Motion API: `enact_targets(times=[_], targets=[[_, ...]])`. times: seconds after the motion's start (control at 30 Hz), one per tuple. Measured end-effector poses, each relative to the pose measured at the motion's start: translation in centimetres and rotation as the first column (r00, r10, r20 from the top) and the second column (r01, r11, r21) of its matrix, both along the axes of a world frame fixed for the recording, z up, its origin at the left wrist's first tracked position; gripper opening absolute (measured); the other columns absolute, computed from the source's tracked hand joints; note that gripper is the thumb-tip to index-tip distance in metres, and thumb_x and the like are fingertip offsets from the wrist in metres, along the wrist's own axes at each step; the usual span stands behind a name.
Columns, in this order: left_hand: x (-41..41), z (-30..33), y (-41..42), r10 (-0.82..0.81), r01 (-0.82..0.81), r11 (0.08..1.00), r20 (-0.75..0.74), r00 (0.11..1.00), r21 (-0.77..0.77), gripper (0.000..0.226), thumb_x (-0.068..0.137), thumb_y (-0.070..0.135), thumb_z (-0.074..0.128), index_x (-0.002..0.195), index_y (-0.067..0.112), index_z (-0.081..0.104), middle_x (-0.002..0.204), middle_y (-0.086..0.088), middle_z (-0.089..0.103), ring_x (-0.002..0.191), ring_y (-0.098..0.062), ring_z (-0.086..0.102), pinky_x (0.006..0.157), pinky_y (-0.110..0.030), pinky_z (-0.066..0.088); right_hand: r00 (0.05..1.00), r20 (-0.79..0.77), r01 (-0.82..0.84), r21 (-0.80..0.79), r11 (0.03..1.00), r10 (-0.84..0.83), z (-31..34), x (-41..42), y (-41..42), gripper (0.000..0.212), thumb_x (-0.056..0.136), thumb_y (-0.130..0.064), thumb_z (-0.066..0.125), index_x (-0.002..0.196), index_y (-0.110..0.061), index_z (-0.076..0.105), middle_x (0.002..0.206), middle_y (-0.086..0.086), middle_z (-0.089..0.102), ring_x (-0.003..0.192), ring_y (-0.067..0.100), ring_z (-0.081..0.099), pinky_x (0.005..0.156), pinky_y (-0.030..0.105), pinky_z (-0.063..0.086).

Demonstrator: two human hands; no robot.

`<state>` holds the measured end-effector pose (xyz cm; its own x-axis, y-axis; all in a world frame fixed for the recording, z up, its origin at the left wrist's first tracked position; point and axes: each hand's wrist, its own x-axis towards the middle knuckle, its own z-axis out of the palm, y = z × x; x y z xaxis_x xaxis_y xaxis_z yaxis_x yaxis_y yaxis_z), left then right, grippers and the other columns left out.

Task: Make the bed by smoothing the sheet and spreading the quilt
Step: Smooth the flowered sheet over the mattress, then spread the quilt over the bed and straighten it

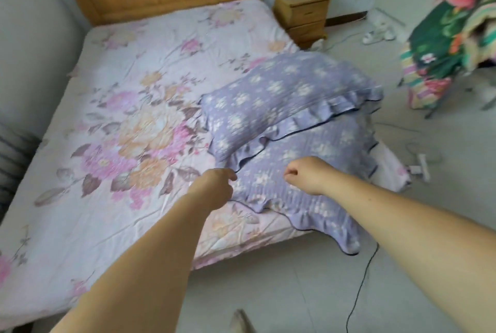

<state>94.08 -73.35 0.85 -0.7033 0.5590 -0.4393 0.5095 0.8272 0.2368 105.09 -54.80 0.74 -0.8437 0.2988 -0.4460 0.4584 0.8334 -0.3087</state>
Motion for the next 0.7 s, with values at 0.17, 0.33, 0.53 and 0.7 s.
enact_targets(times=[0.17, 0.33, 0.53, 0.7], targets=[[0.5, 2.7, 11.4, -0.189, 0.193, 0.981, -0.094, 0.977, 0.027, 0.037, 0.092, 0.017, 0.044, 0.125, 0.032, 0.055, 0.128, -0.005, 0.057, 0.106, -0.026, 0.06, 0.088, -0.032, 0.049, 0.983, -0.096, 0.16, 0.006, 0.987, -0.159, 3.9, 4.3, 8.9, 0.028, 0.099, -0.028, 0.044, 0.113, -0.014, 0.064, 0.118, 0.009, 0.063, 0.106, 0.027, 0.057, 0.085, 0.032, 0.045], [0.8, 3.3, 23.8, -0.292, 0.301, 0.952, -0.129, 0.948, 0.062, 0.036, 0.093, 0.016, 0.043, 0.121, 0.031, 0.057, 0.124, -0.006, 0.059, 0.105, -0.028, 0.06, 0.09, -0.033, 0.05, 0.963, -0.088, 0.255, 0.001, 0.967, -0.254, 5.5, 7.5, 18.2, 0.031, 0.099, -0.026, 0.044, 0.114, -0.008, 0.063, 0.119, 0.012, 0.063, 0.108, 0.03, 0.057, 0.09, 0.035, 0.047], [1.6, 3.8, 38.0, -0.411, 0.415, 0.91, -0.101, 0.906, 0.016, 0.035, 0.095, 0.013, 0.042, 0.126, 0.024, 0.056, 0.131, -0.007, 0.055, 0.115, -0.028, 0.056, 0.094, -0.033, 0.047, 0.944, -0.035, 0.329, 0.044, 0.943, -0.327, 7.1, 10.8, 30.2, 0.027, 0.096, -0.024, 0.048, 0.113, -0.012, 0.065, 0.117, 0.007, 0.064, 0.109, 0.025, 0.058, 0.091, 0.031, 0.046], [5.4, 5.3, 49.8, -0.564, 0.559, 0.825, -0.064, 0.823, -0.085, 0.046, 0.096, 0.008, 0.04, 0.138, 0.024, 0.044, 0.145, -0.003, 0.043, 0.124, -0.026, 0.05, 0.1, -0.036, 0.045, 0.895, -0.014, 0.447, 0.03, 0.894, -0.446, 7.5, 15.3, 39.1, 0.027, 0.097, -0.024, 0.048, 0.114, -0.013, 0.065, 0.117, 0.005, 0.065, 0.108, 0.024, 0.058, 0.094, 0.032, 0.047]])
